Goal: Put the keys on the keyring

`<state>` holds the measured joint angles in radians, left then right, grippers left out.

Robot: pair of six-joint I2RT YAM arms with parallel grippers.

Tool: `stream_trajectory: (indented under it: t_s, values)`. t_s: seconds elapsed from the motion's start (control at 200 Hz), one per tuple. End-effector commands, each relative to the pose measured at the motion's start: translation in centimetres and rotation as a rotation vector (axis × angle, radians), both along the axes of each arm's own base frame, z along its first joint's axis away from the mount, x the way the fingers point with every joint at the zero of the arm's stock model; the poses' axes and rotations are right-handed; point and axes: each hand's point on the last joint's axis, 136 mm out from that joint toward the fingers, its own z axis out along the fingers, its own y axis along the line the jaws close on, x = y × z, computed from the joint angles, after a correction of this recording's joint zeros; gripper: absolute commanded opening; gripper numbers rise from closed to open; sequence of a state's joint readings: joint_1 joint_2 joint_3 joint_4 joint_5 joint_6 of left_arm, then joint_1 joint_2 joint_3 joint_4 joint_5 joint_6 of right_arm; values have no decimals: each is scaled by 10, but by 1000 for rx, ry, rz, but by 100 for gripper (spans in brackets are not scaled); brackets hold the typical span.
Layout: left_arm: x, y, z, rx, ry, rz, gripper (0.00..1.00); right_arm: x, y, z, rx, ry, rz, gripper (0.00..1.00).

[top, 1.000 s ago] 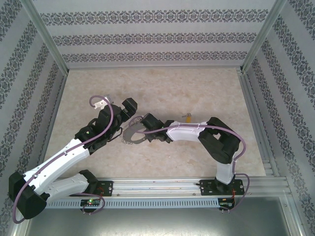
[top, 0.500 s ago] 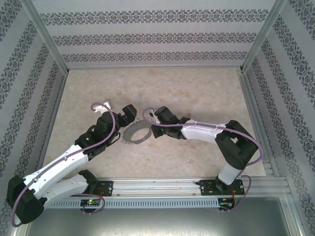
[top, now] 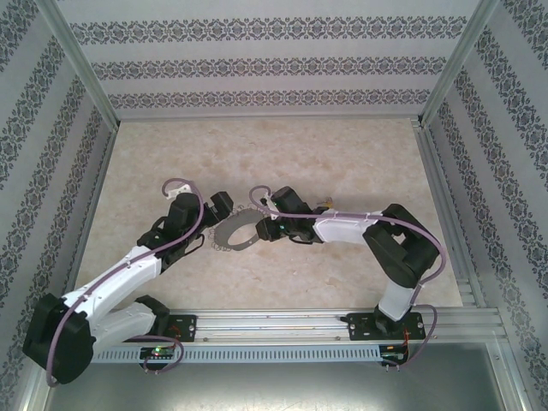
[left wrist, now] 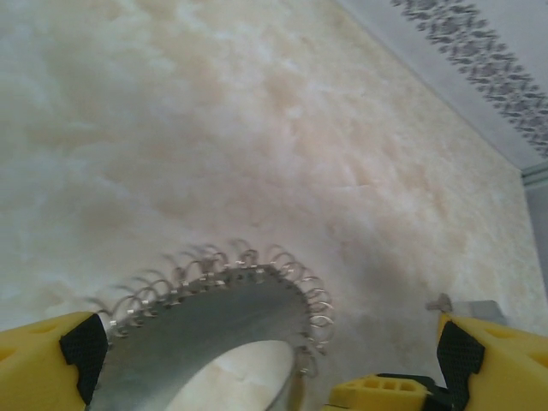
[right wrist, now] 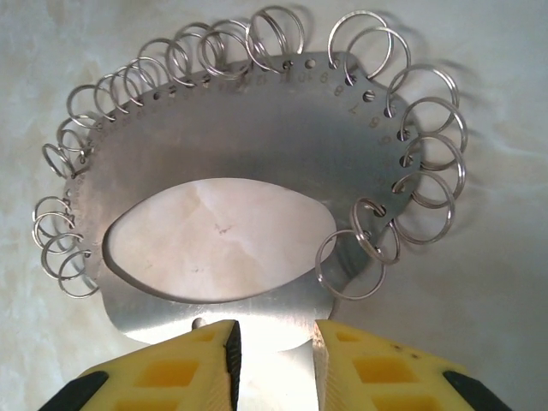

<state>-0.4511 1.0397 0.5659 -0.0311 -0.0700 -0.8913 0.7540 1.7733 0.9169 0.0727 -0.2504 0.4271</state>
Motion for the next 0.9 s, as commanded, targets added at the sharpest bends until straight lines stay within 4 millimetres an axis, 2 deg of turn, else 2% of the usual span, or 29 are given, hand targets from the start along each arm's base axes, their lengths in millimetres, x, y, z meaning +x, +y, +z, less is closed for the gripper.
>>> stream_trajectory:
  t_s: [0.0,0.325,0.49,0.61,0.894]
  values:
    - [7,-4,-1,-105,3,-18,100,13,12,6,70,8,-5,30]
    - [14,-9,-26,-107,67,-43,100,39,6,0,73,5,-48,31]
    - [18,-12,-28,-111,69,-57,100,43,3,-4,60,7,-44,34]
    - [21,-17,-25,-85,67,-101,100,41,1,1,66,-2,-45,34]
    - [14,-46,-22,-9,91,-326,100,53,-9,17,100,-17,-87,34]
